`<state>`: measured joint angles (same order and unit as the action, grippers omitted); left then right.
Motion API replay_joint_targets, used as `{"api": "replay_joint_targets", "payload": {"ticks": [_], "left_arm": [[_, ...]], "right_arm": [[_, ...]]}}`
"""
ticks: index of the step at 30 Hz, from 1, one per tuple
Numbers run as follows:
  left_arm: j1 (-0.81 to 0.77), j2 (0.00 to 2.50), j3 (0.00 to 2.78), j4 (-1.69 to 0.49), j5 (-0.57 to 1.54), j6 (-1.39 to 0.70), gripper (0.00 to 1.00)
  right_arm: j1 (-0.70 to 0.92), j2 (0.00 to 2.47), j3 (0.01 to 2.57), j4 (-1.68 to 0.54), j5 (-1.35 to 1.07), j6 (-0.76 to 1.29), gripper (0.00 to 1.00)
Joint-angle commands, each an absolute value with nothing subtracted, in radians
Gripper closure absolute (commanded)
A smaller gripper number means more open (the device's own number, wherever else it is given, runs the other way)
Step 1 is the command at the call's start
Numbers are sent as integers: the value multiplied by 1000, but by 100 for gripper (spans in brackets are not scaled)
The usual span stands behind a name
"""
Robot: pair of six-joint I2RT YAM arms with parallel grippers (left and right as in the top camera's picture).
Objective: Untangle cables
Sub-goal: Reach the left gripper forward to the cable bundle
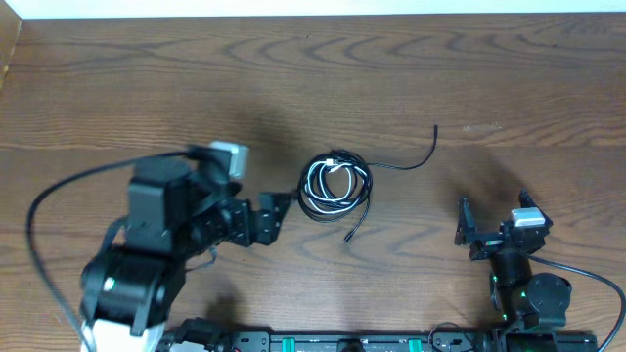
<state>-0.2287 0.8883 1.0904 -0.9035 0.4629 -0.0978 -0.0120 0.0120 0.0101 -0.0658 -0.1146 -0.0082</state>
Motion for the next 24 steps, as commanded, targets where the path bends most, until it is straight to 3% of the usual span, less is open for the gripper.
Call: {"api": "replay_joint_targets", "payload": {"ticks": [1,24], "left_arm": [[-300,977,1111,-906,471,70,2],[-318,1483,1111,-637,426,140,2]], "right_arm": [[-18,7,6,-67,-107,-16,1],[-18,7,6,-67,-107,-16,1]]}}
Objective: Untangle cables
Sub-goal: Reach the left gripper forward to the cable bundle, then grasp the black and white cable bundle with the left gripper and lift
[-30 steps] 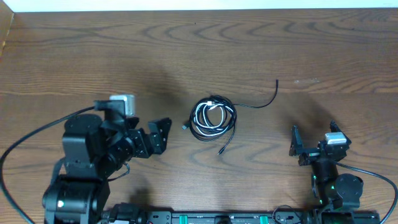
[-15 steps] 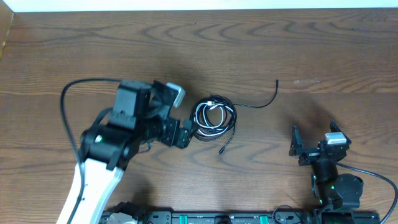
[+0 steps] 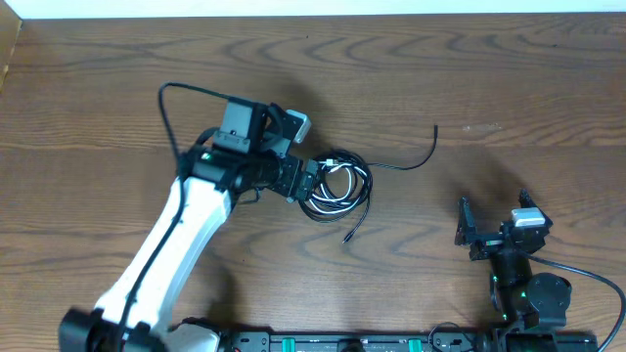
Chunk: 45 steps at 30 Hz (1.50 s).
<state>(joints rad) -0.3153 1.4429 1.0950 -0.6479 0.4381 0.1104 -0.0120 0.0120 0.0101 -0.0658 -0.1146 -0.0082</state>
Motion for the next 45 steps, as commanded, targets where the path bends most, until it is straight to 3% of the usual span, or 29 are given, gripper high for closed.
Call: {"api": "replay_joint_targets", "payload": {"ticks": [1,4,9,14,39,40,42,45], "left_arm": [[-321,1501,1111,-630,425,154,2],[-337,1547,1111,-605,403,210,2],[-419,1616,1111,-528,146,210,2],[-472,1679,1111,-448,28,210,2],[-477,1908,1109,-319,103,206,1],[-477,1921,1109,-319,95,206,4],[-477,1941,1109,-319,52,206,19],[-477,1924,1110,-323,-15,200,86]], "right_arm": [[-18,7,6,-67,-107,-16,1],[-18,7,6,-67,-107,-16,1],[-18,7,6,-67,-107,-16,1],[-18,7,6,-67,-107,-16,1],[-18,7,6,-67,-107,-16,1],[-18,7,6,-67,-107,-16,1],[-18,7,6,-67,-107,-16,1],[-18,7,6,-67,-107,-16,1]]}}
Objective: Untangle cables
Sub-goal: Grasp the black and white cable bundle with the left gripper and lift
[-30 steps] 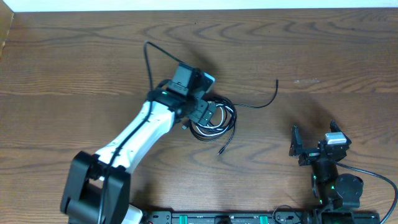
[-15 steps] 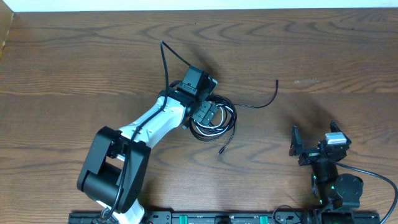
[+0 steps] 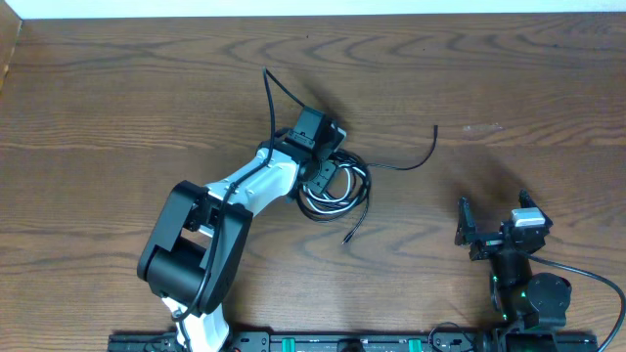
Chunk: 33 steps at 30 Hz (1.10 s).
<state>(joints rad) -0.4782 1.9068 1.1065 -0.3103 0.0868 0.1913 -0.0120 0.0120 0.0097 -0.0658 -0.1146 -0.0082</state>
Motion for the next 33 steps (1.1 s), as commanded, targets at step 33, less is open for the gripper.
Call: {"api": "replay_joint_targets", "payload": {"ticks": [33], "left_arm": [[-477,1341,1111,-467,473,-267,92]], "right_arm": [[-19,7,6,14,-702,481,1]]}}
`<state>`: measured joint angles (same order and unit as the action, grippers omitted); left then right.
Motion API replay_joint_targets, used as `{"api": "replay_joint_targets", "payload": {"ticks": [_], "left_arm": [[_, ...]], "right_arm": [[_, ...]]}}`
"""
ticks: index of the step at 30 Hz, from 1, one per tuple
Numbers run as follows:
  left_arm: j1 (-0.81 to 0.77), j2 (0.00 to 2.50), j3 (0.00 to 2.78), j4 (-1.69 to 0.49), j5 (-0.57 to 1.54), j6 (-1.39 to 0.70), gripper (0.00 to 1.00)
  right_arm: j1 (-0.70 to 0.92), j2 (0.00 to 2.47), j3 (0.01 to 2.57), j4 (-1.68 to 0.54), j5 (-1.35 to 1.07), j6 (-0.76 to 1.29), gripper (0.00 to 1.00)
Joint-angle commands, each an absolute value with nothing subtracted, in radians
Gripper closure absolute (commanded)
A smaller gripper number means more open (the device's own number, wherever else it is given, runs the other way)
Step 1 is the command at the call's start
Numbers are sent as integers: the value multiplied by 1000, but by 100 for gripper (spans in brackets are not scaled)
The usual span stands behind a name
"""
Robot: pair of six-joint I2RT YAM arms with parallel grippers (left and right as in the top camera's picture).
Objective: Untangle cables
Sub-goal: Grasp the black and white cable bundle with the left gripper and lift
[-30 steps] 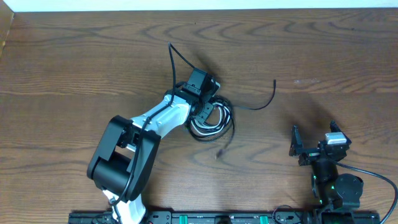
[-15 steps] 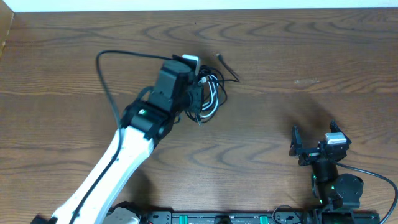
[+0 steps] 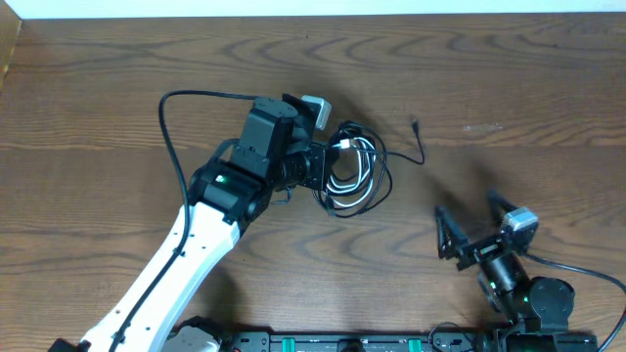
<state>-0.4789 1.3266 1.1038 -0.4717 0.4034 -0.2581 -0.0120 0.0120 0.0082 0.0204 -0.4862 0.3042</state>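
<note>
A tangled bundle of black and white cables (image 3: pixel 355 176) lies mid-table in the overhead view. A loose black tail (image 3: pixel 421 147) runs off its right side and ends in a small plug. My left gripper (image 3: pixel 320 168) is at the bundle's left edge, its jaws closed on the loops there. The fingertips are partly hidden by the cables. My right gripper (image 3: pixel 471 225) is at the lower right, well away from the bundle. It stands open and empty, turned toward the upper left.
The wooden table (image 3: pixel 117 88) ends at a pale far edge along the top. The left arm's own black lead (image 3: pixel 171 127) loops over the table to the left. A black rail (image 3: pixel 333 342) runs along the near edge.
The bundle has shifted right and up with my left gripper on it. Its lower loose end no longer lies on the table, and the black tail has pulled inward. The right gripper has tilted left.
My left gripper was first to the left of the coiled cables, apart from them. It then reached the coil's left edge, and later sat on its upper left. Now the bundle is displaced to the right in its grip. The right arm stayed still until this moment.
</note>
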Motion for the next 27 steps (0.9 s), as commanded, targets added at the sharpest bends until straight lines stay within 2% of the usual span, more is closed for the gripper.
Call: {"api": "replay_joint_targets", "payload": {"ticks": [1,5,14,21,25,26,27], "left_arm": [[-477,1345,1111,-466,490,-267,92],[-477,1353,1111,-467,545,-263,92],[-477,1353,1111,-437,756,-264,92],[-477,1353,1111,-417,813,-264,92],[-477,1353,1111,-417,825,-263,92],[-477,1353,1111,-417,828,-264,92],[-477,1353,1111,-417,835,-264,92]], "right_arm": [[-19,7,6,11,-724,487,1],[-19,7,6,31,-755,559,1],[-19,7,6,349,-886,616,1],[-19,7,6,289,-886,773,1],[-19,7,6,310,-900,966,1],[-19,7,5,306,-874,971,3],[-19,7,6,299,-849,965,14]]}}
